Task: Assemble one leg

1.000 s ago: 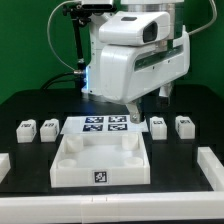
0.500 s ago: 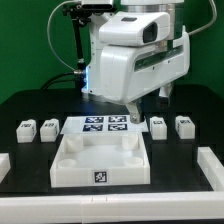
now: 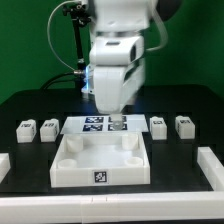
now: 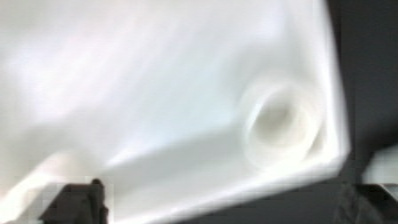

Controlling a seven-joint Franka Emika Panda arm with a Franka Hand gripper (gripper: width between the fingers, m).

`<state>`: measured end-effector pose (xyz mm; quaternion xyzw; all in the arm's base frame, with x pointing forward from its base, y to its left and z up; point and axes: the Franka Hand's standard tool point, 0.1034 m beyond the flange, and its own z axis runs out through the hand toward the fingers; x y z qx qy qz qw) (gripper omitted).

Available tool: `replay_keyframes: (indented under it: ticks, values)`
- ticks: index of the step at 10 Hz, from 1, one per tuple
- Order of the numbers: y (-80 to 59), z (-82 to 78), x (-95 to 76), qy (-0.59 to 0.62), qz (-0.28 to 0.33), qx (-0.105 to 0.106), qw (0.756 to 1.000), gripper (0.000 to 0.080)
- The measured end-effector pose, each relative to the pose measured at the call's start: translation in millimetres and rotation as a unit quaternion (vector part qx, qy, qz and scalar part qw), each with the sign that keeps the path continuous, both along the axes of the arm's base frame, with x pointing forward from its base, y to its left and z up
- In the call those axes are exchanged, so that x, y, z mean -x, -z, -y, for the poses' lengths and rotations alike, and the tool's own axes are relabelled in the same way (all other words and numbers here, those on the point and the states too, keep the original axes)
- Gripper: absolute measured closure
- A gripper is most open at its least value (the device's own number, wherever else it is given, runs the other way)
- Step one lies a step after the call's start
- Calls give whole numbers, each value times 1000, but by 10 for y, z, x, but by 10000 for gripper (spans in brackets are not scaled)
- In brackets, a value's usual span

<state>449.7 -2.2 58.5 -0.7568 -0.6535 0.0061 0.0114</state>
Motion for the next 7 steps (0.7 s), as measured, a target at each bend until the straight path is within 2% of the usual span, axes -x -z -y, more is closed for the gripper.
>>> replay_keyframes:
  ticks: [1, 4, 5, 6, 7]
  values:
    - [49, 86, 50, -29, 4, -3, 1000, 150]
    - [76, 97, 55, -40, 3, -3, 999, 150]
    - [196, 127, 39, -60, 18, -6, 998, 150]
    - [363, 167, 106, -53, 10, -10, 999, 150]
    - [464, 197, 154, -47, 6, -13, 999, 150]
